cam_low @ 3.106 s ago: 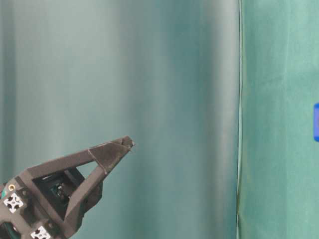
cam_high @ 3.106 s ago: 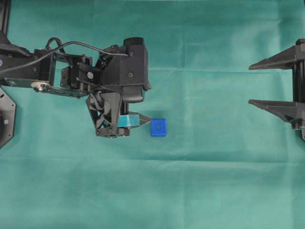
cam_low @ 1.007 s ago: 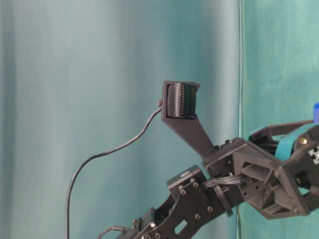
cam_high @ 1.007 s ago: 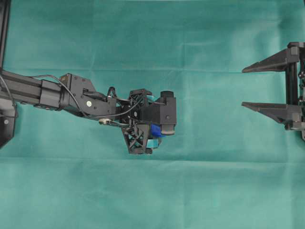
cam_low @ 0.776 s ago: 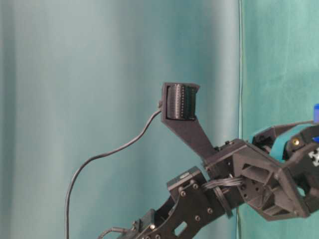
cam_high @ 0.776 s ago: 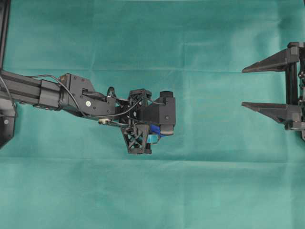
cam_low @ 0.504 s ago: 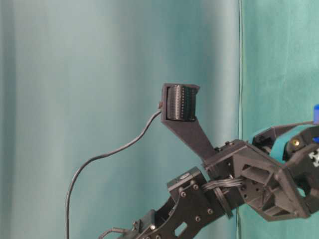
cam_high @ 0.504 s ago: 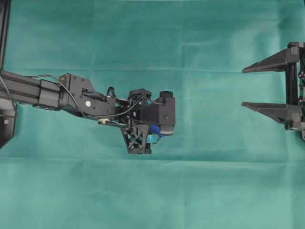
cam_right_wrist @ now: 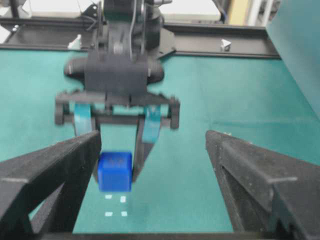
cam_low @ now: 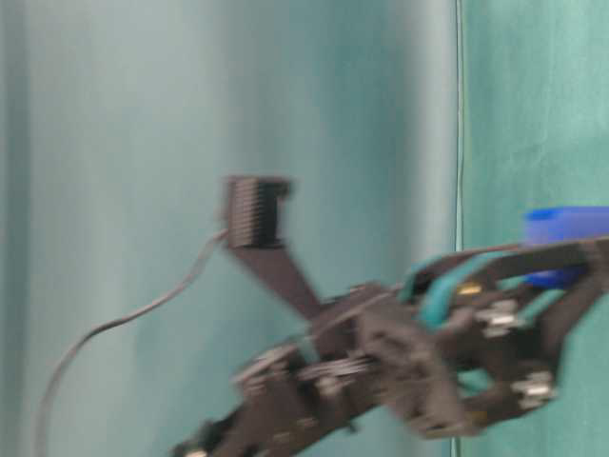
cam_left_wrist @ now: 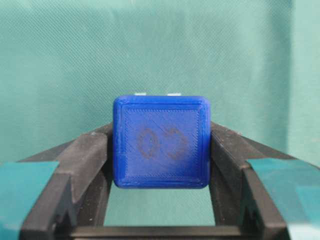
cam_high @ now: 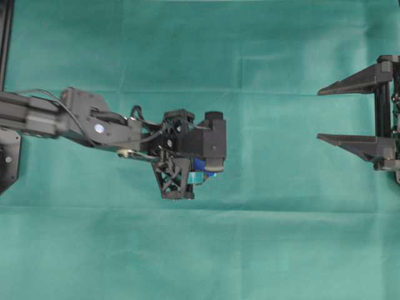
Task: Handover the blue block to the right arm after grasping it with the left arm, then place it in the designated position.
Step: 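Lift the blue cube with the left gripper and raise it up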
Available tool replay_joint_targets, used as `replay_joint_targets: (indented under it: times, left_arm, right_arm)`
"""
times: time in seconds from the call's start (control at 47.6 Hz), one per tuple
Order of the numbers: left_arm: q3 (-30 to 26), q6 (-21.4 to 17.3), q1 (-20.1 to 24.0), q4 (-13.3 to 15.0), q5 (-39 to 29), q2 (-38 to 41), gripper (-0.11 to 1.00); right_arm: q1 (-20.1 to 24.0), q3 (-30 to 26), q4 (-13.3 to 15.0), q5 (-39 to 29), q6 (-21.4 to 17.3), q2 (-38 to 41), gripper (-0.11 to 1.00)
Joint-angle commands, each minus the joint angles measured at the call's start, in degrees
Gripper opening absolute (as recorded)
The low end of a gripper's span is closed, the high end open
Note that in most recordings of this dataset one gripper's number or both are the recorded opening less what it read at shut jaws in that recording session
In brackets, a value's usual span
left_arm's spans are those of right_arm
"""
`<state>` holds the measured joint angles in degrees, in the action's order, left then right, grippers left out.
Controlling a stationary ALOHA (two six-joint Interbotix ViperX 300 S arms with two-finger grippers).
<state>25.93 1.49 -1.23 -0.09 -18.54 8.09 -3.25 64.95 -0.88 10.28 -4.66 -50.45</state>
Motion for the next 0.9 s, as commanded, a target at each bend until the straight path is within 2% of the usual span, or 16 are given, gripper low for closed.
replay_joint_targets:
  times: [0.0, 0.441, 0.881]
  left_arm:
    - [-1.41, 0.00, -0.26, -0.09, -1.41, -4.75, 0.47]
    - [-5.62, 0.00, -0.44, -0.09, -7.38, -15.21, 0.47]
    - [-12.04, -0.26, -0.53, -0.44, -16.17, -20.39, 0.47]
  right_arm:
    - [-0.09, -1.67, 0.09, 0.26, 0.09, 0.26, 0.94]
    - [-0.09, -1.85, 0.09, 0.26, 0.09, 0.26, 0.94]
    - [-0.09, -1.93, 0.09, 0.18, 0.00, 0.35, 0.94]
